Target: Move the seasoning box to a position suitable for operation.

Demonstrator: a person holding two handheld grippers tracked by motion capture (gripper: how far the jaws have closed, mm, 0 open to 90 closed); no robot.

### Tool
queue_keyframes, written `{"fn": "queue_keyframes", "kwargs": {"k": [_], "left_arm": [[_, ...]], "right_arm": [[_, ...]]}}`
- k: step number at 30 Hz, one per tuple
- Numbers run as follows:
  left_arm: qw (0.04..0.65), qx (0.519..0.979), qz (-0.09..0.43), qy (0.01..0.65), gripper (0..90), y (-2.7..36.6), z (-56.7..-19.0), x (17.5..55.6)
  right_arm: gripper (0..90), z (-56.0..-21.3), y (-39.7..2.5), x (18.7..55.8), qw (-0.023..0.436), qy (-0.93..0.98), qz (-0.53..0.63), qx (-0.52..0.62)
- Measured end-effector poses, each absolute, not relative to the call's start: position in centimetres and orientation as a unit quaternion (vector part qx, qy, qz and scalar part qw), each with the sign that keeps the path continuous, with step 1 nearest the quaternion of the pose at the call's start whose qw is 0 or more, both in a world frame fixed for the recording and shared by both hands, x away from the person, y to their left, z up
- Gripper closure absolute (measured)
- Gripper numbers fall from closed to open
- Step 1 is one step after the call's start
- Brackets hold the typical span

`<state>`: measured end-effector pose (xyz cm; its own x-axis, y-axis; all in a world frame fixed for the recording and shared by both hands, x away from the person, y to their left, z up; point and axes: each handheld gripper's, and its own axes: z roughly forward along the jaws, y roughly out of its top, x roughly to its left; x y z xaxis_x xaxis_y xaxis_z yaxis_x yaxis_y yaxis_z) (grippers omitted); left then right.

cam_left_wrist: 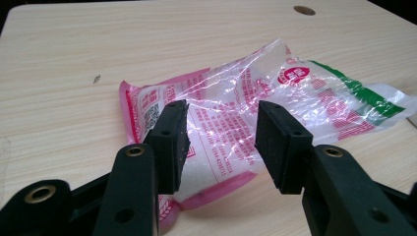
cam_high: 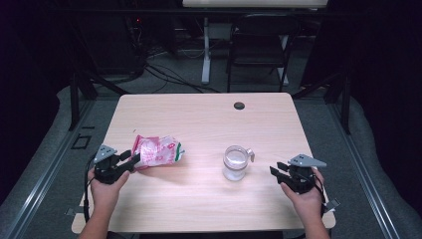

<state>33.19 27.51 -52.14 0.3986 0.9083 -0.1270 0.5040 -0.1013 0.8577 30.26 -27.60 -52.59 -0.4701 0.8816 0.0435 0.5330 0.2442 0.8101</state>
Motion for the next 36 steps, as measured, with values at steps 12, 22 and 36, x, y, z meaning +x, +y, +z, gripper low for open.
{"fn": "queue_keyframes", "kwargs": {"k": [12,22,36], "left_arm": [[0.432,0.721,0.224,0.494,56.0,26.9,-52.4,32.3],[0.446,0.706,0.223,0.503,61.5,27.8,-52.1,31.4],[0.452,0.708,0.223,0.494,63.6,27.5,-51.9,30.5]], "right_arm": [[68.6,-52.7,-26.0,31.4,0.199,0.771,0.408,0.448],[71.6,-53.0,-24.8,32.2,0.195,0.785,0.405,0.426],[70.0,-54.3,-23.7,34.7,0.19,0.786,0.398,0.434]]}}
